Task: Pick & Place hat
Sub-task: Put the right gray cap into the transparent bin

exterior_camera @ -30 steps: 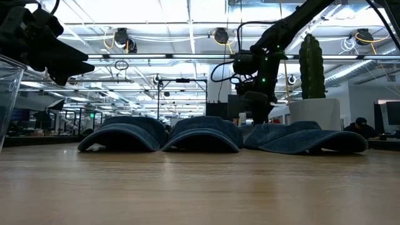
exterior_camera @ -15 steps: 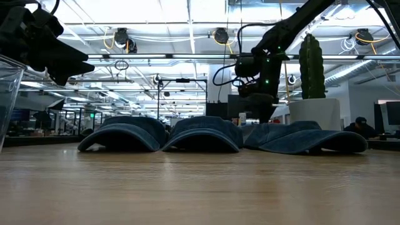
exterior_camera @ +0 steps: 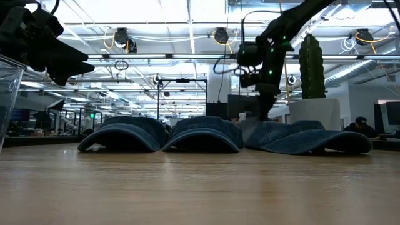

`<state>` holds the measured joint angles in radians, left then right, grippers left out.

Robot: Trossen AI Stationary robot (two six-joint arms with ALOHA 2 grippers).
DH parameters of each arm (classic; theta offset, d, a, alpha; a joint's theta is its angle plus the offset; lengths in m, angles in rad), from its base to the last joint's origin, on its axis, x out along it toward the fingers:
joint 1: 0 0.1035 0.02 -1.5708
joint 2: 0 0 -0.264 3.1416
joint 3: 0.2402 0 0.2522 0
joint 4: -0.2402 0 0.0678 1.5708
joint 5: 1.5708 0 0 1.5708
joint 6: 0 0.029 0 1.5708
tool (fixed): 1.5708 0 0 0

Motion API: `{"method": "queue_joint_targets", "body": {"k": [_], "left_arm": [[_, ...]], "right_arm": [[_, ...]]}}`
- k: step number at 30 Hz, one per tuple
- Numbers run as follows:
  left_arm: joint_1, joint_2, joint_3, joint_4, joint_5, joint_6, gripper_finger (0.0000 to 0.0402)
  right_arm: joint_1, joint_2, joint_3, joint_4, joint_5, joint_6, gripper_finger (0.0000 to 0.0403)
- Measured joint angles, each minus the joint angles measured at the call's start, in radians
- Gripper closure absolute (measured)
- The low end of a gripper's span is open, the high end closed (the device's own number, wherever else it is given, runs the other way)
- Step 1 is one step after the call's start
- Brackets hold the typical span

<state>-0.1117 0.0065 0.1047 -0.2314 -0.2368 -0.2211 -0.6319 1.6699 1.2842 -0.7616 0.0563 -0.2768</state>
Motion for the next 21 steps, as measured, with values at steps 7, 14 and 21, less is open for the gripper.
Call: {"method": "queue_joint_targets", "body": {"k": [7,14,21], "left_arm": [[0.000,0.000,0.000,0.000,0.000,0.000,0.0206],[0.000,0.000,0.000,0.000,0.000,0.000,0.0206],[0.000,0.000,0.000,0.000,0.000,0.000,0.0206]], "right_arm": [[0.030,-0.167,0.000,0.012,0.000,0.029,0.0402],[0.121,-0.328,0.000,0.018,0.000,0.094,0.0403],[0.323,-0.417,0.000,0.046,0.034,0.172,0.0403]]}}
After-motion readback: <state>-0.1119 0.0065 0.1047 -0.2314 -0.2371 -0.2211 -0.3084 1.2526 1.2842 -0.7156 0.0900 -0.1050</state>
